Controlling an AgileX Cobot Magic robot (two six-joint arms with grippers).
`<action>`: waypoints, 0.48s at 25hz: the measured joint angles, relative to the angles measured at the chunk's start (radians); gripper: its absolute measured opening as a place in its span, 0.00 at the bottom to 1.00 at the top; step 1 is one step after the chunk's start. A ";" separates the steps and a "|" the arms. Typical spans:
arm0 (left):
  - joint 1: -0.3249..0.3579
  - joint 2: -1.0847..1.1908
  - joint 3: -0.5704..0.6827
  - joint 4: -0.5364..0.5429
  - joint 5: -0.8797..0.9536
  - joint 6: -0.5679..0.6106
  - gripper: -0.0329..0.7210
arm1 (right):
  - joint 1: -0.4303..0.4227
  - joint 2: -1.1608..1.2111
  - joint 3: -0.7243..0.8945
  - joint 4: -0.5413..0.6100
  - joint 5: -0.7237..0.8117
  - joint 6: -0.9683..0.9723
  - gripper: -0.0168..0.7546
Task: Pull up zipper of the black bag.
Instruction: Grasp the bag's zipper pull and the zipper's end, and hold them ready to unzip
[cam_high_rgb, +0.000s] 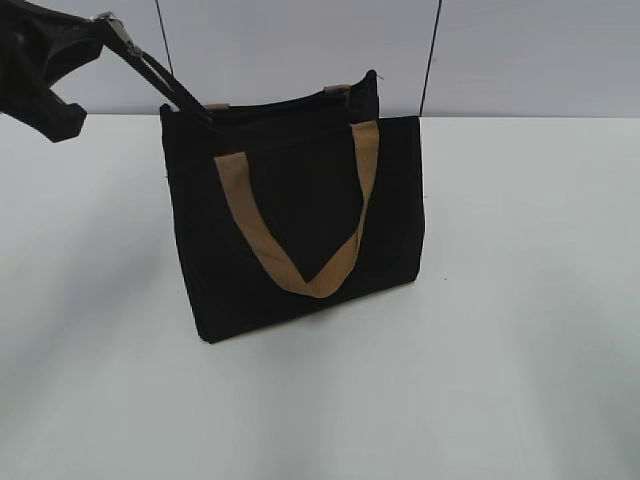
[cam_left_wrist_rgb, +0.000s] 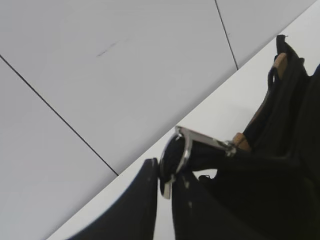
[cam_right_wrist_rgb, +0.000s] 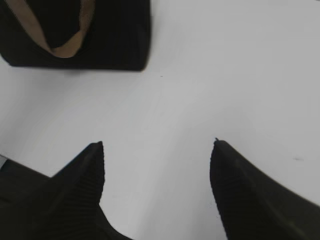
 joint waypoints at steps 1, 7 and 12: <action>0.000 0.000 0.000 0.000 -0.002 0.000 0.13 | 0.000 0.050 0.000 0.055 -0.021 -0.051 0.67; 0.000 0.000 0.000 0.000 -0.003 0.000 0.32 | 0.033 0.258 0.000 0.320 -0.138 -0.356 0.67; 0.000 0.000 0.000 -0.001 -0.003 -0.001 0.26 | 0.077 0.363 0.000 0.467 -0.190 -0.508 0.67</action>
